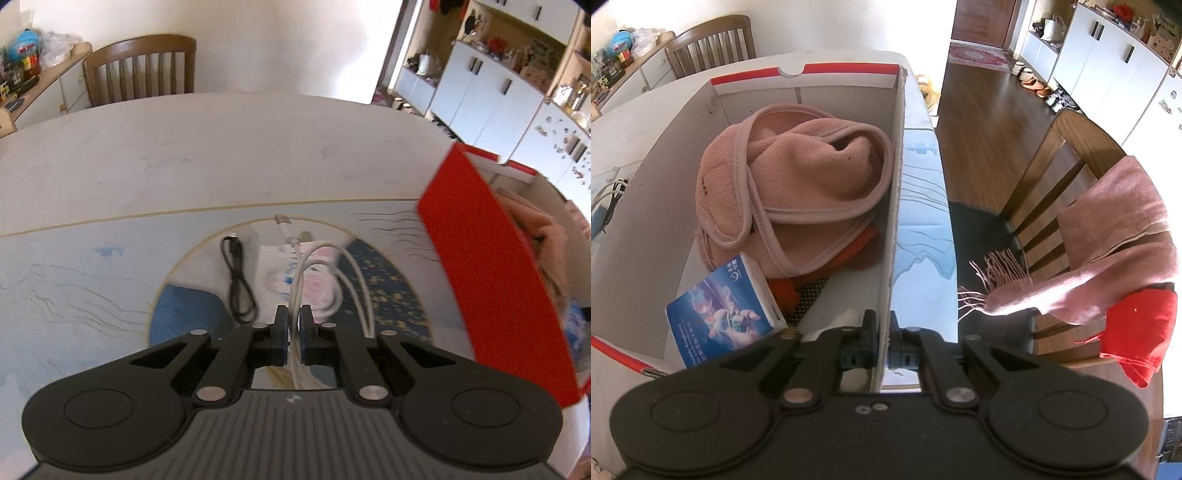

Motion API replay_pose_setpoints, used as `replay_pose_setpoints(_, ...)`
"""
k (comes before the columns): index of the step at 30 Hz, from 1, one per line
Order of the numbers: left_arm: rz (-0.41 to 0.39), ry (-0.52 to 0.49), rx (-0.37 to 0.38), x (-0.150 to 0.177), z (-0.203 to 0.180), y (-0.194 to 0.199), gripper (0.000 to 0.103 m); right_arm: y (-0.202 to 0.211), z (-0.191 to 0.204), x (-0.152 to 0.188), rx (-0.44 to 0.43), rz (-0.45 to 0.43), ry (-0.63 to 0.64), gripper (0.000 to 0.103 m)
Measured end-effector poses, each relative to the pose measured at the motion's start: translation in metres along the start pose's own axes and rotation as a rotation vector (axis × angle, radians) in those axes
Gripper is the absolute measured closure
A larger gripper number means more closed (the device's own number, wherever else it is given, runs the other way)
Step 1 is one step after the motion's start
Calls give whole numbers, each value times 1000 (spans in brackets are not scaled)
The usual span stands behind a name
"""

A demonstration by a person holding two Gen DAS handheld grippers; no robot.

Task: Organize objects
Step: 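Carry the white cable into the box with the left gripper and release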

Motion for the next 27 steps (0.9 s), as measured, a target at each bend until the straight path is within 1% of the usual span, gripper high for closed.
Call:
replay_pose_setpoints(6,-48,-25,43,1,-27,23,99,0,0,0,1,-5,7,100)
replay_pose_setpoints(9,-46,-67,32,-2,-41,28,100,0,0,0,-1,-8,8,100)
replay_pose_setpoints(13,-63,-88,58,-7,-54,38,100,0,0,1,0,-11,14,100)
replay_pose_setpoints(19,-127,-130,121,-28,-79,66,100,1,0,1,-3,-15,18,99)
replay_pose_setpoints(24,-196,-194,177,-52,-105,94,100,1,0,2,-4,-18,20,99)
replay_pose_setpoints(27,-218,-231,207,-64,-121,104,100,0,1,1,-5,-17,23,99)
Point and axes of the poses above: each gripper's, at about its wrist camera, not at the fingertips, and y roughly against the way its jaws point, z to its left, x to its underside, the point moved 2 cm from there along -y, roughly the way its jaws point, and after that the axes turned 5 degrees about -y, right-handed, at the moved point
